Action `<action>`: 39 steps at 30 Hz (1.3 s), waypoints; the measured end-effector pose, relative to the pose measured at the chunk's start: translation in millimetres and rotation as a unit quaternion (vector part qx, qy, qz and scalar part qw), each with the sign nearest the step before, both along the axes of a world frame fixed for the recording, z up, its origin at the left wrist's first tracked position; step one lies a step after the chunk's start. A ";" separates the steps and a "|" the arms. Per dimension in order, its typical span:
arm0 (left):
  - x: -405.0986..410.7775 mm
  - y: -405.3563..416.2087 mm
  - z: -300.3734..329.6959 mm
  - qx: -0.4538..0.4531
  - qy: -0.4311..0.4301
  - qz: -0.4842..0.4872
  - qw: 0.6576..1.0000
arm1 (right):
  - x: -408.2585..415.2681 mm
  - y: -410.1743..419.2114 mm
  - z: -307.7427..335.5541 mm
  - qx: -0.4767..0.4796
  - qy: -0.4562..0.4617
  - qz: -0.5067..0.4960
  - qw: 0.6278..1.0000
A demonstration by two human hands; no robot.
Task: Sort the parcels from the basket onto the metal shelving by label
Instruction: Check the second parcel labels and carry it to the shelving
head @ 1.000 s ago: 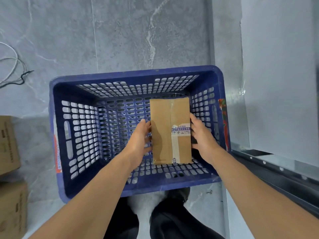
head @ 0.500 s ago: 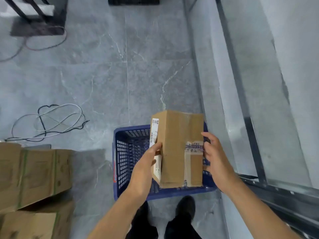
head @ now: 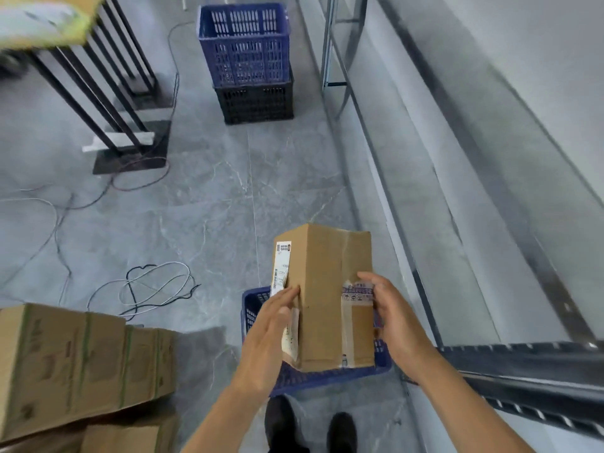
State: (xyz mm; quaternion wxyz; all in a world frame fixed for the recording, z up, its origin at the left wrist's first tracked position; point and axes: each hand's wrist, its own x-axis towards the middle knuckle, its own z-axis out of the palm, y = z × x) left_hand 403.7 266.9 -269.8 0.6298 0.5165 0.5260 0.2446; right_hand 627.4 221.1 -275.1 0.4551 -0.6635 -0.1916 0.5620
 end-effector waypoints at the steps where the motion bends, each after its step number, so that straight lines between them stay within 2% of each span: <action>1: 0.4 -4.3 8.6 0.002 -0.004 -0.001 1.000 | 1.8 -3.0 11.6 0.009 -0.005 0.005 1.000; 5: 7.5 -18.9 46.1 0.002 -0.026 0.011 1.000 | 10.2 -18.6 51.5 0.048 -0.016 0.026 0.998; 10: 18.1 -34.4 87.1 0.012 -0.015 0.017 1.000 | 24.6 -34.3 90.0 0.057 0.073 -0.018 0.996; 17: 24.1 -45.4 128.2 0.045 -0.031 0.031 0.998 | 30.2 -44.2 131.3 0.056 0.111 -0.021 0.992; 25: 10.5 -38.7 153.3 0.082 -0.025 0.000 0.996 | 21.0 -43.1 158.6 0.078 0.102 -0.018 0.992; 32: 1.9 -28.9 163.5 0.091 -0.024 0.018 0.995 | 9.3 -44.8 177.5 0.110 0.079 -0.005 0.991; 36: 2.1 -29.3 180.3 0.118 0.023 -0.027 0.992 | 7.0 -52.7 174.1 0.114 0.072 -0.004 0.991; 39: -1.0 -30.3 191.6 0.114 0.011 -0.050 0.992 | 5.4 -56.2 177.0 0.109 0.078 -0.013 0.991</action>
